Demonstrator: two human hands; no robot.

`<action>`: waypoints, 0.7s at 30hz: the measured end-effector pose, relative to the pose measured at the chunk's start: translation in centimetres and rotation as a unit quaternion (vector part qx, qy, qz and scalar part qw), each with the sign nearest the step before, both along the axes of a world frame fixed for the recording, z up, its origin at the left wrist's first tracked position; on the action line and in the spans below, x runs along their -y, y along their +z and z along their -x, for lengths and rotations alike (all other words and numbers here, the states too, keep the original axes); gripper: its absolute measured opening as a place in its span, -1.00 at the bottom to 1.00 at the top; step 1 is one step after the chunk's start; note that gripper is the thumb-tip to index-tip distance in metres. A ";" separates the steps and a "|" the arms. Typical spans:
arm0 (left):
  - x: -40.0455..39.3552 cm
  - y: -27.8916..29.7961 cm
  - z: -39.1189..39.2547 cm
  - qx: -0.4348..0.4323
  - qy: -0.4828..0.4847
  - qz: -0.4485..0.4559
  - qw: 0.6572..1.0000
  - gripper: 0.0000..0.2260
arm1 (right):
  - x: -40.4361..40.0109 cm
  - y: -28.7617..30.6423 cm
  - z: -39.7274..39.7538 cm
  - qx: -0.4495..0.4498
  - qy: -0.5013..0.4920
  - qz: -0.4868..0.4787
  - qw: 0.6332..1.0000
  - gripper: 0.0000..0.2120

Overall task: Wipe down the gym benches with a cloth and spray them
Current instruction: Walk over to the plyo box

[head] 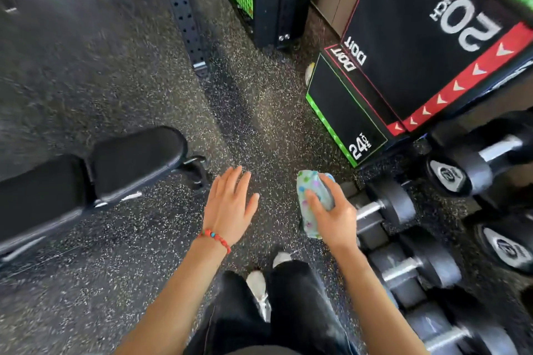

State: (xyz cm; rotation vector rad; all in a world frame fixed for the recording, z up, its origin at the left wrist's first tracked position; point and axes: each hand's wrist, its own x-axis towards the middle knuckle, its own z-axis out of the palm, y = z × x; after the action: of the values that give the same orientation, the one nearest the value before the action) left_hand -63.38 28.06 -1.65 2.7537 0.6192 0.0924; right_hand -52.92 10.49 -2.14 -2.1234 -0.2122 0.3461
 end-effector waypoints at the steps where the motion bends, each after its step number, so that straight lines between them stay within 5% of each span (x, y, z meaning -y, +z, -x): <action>1: -0.7 -0.1 -1.2 -0.002 0.003 0.006 1.000 -0.59 | -0.9 -0.2 -1.3 0.005 0.004 0.004 1.000 -0.62; 21: -17.7 0.6 -28.1 0.005 0.024 0.009 1.000 -0.58 | -19.4 -0.8 -28.1 0.012 0.037 -0.027 0.999 -0.67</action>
State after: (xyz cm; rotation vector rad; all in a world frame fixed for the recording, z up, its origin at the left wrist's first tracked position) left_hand -35.33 45.75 -1.05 2.7200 0.6804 0.1103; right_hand -24.86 29.93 -2.93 -2.0713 -0.3121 0.3539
